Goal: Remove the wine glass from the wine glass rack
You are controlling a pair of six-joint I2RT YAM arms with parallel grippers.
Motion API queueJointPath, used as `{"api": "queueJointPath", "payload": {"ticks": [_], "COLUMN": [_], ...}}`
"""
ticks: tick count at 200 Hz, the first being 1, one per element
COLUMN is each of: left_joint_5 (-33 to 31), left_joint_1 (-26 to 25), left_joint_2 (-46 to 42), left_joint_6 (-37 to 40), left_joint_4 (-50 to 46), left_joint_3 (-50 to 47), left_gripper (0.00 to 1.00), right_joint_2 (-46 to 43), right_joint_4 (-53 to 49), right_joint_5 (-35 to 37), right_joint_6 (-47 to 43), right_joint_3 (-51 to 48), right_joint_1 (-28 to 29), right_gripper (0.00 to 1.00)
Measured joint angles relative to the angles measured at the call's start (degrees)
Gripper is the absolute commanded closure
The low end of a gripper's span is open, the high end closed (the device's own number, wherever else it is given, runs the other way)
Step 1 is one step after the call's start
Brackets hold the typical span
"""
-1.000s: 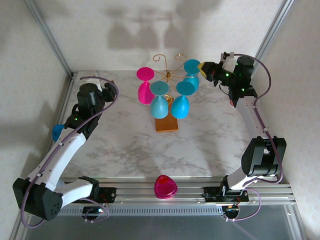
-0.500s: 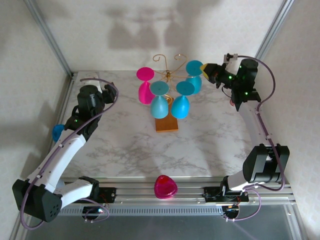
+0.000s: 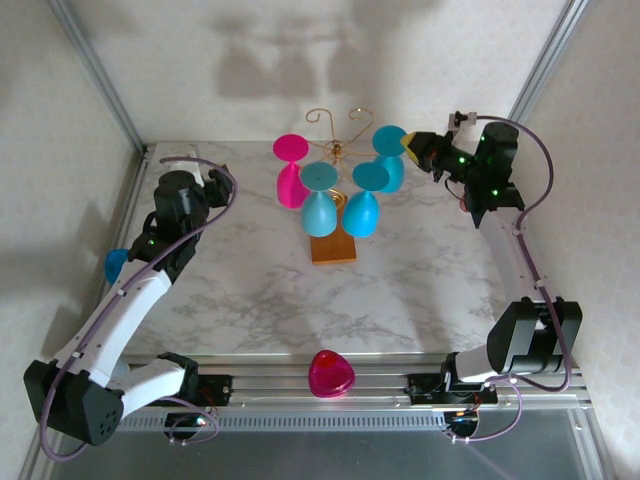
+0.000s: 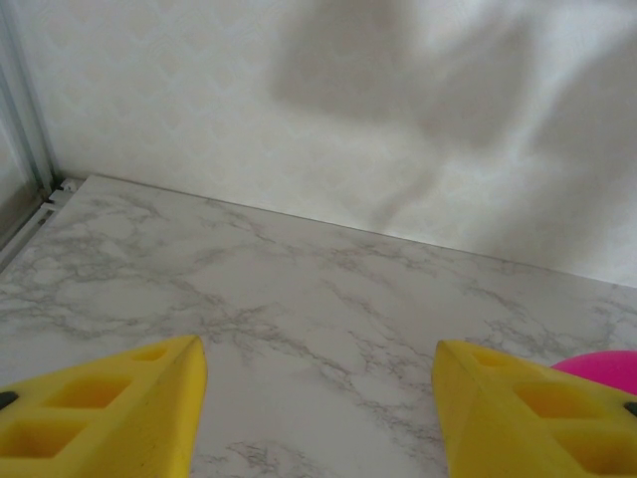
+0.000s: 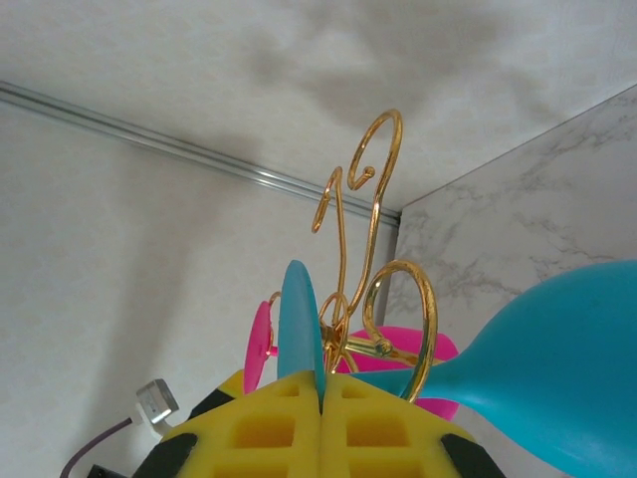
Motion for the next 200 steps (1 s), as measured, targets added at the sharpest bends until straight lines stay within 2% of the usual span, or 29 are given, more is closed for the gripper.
{"api": "queueJointPath", "payload": {"ticks": [102, 200], "left_joint_5": [0.0, 0.0], "left_joint_1": [0.0, 0.0], "left_joint_2": [0.0, 0.0], "left_joint_6": [0.0, 0.0], "left_joint_4": [0.0, 0.0], "left_joint_3": [-0.2, -0.2], "left_gripper": [0.39, 0.39], "right_joint_2": [-0.1, 4.5], "right_joint_4": [-0.4, 0.0], "right_joint_5": [0.1, 0.1], "right_joint_6": [-0.2, 0.1], "right_joint_3": [-0.3, 4.4], "right_joint_1": [2.4, 4.5], "right_gripper": [1.00, 1.00]}}
